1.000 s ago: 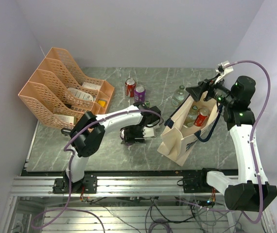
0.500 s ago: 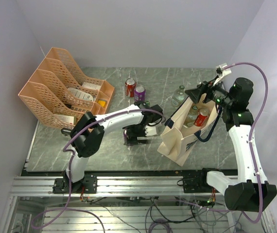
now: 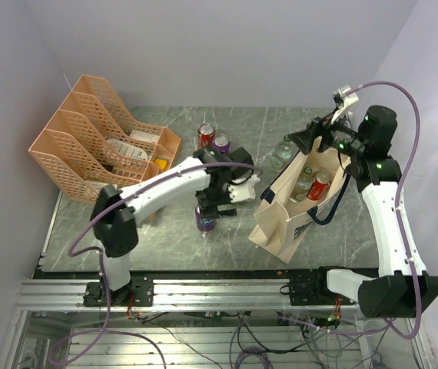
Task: Place the beverage into the canvas bag
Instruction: Place the drink at the center of the board, then pick up the drink from the center of the board.
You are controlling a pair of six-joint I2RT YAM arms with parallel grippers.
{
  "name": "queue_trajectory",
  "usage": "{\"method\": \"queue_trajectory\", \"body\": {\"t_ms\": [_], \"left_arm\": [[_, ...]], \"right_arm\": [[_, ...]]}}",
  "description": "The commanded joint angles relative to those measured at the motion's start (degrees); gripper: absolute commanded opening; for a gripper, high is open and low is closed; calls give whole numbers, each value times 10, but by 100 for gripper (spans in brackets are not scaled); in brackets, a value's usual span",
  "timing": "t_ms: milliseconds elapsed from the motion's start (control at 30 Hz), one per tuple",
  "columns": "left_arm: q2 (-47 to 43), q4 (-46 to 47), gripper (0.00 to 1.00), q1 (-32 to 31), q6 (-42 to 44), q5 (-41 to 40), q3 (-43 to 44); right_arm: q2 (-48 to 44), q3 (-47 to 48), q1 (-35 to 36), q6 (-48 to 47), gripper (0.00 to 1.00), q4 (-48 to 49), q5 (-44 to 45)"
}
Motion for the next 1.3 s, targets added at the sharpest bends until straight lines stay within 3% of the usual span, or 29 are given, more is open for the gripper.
{"method": "queue_trajectory", "body": {"t_ms": [0,300,433,567,733,900,1267], "left_arm": [[-87,-25,100,52,7,26,44],[-218,53,99,212,-14,69,-22],[-248,112,99,315,-57,76,-50],[-232,127,99,415,-134,102,-28],[-221,125,99,523,-175,156,-16],[-228,130,99,572,-193,200,-27],[-244,135,99,594,-195,211,-34]], "right_arm": [[41,67,46,-59,74,-60,37],[128,133,230,-214,79,-149,79],[162,132,342,-310,93,-185,97],[223,147,411,-372,100,-218,104],[288,167,469,-453,100,-264,129],[334,180,492,-500,100,-297,138],[408,178,516,-509,99,-270,141]]}}
